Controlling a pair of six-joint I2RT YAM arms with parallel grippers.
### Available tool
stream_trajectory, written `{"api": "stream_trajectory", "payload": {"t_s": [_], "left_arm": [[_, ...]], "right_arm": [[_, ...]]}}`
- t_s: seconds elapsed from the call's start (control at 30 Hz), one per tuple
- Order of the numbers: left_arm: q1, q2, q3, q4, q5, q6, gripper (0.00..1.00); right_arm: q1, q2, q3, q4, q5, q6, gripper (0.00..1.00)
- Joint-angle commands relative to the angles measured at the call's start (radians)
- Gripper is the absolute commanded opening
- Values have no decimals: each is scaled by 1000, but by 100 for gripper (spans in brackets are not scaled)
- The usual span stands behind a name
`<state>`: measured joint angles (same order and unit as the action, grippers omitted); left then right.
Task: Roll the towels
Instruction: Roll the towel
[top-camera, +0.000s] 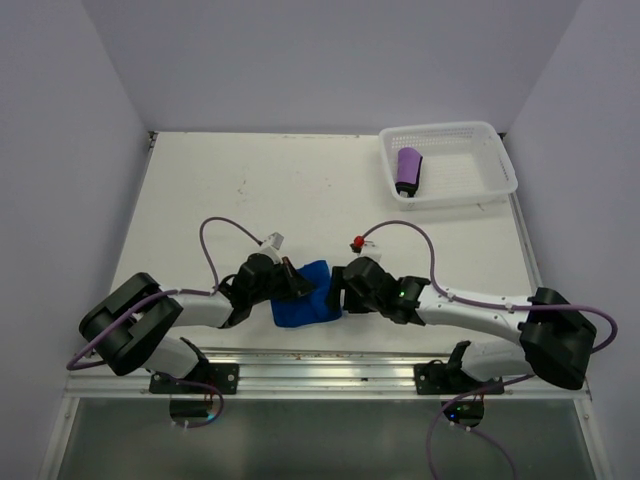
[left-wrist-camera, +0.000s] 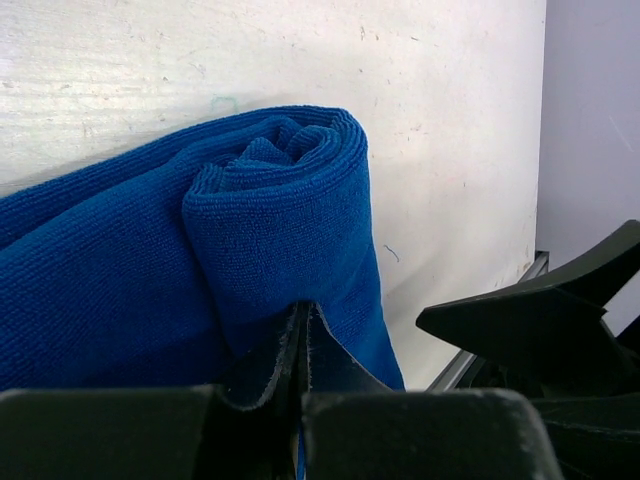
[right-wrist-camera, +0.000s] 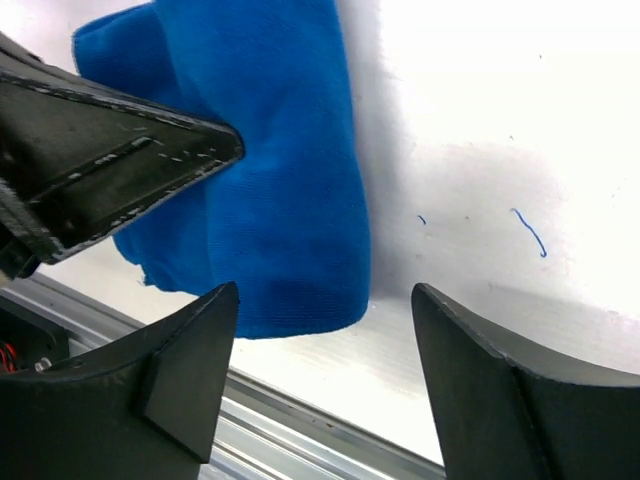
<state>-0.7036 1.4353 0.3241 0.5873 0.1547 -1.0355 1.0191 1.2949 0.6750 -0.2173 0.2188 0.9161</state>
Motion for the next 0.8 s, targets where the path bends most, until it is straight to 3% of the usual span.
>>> {"api": "stream_trajectory", "payload": {"t_s": [0.0,0.23,0.43,0.77], "left_arm": [[-5,1,-13,-32,-52,31,0],[-5,-9,-23,-47,-60,32,0],[-5,-21,-42,-63,-78,29,0],[-5,-32,-43,-81,-95,25,0]], "right_arm": [[-13,-2,-53,51,-4,69,77],[-28,67,-107,237,-87,115,88],[-30,112,-141,369,-130,150,88],[-28,184,-138,380,-141,144,67]]}}
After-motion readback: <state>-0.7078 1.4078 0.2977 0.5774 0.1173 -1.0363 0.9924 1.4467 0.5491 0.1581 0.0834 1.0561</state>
